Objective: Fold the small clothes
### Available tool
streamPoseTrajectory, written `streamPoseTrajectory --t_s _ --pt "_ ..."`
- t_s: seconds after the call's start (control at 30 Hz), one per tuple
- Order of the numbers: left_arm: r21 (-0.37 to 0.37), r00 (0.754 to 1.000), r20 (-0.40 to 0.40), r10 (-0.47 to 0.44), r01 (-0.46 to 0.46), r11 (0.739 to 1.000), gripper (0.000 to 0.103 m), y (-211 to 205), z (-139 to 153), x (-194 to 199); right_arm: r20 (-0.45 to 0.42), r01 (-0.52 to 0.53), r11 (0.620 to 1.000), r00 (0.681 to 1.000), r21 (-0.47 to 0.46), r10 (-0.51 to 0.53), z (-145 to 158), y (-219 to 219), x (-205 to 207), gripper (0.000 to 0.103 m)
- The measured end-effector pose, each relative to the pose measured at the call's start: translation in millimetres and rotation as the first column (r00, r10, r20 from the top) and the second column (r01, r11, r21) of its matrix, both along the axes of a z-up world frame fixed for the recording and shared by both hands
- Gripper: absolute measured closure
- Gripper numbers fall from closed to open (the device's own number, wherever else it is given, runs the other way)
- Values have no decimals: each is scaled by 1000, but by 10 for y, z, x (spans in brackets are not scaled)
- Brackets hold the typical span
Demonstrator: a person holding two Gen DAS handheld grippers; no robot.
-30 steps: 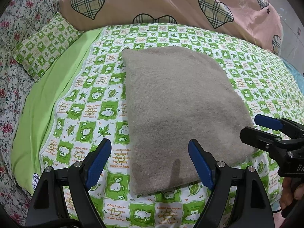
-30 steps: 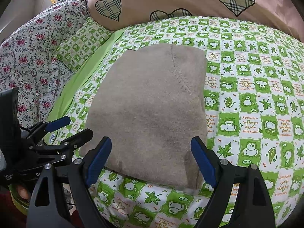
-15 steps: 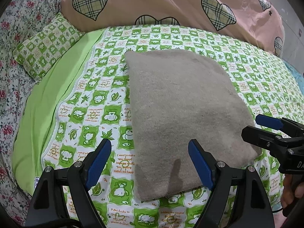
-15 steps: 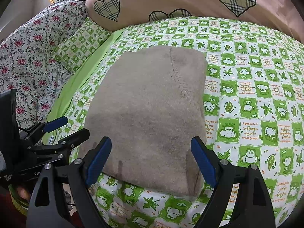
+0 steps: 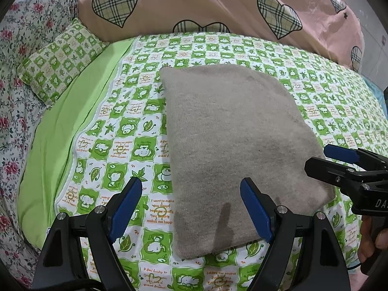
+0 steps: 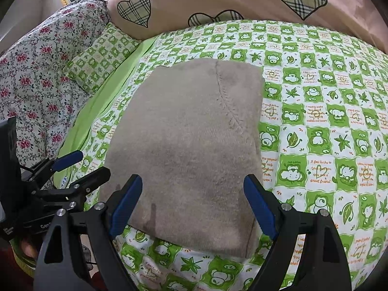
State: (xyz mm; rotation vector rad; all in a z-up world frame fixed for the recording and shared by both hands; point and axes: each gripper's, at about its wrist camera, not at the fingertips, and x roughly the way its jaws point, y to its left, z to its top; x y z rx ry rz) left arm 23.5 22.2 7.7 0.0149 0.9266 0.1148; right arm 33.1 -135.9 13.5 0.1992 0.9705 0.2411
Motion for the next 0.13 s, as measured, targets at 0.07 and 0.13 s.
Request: streamPoseTrajectory --t_s 0.07,0.13 --pt "-2 1000 -7 3 -4 1000 20 8 -15 16 -3 -2 1000 1000 8 2 -20 -12 28 17" --pt "-7 1000 -12 7 -7 1000 20 18 -28 30 -7 -2 1000 1000 25 2 -44 -29 55 17"
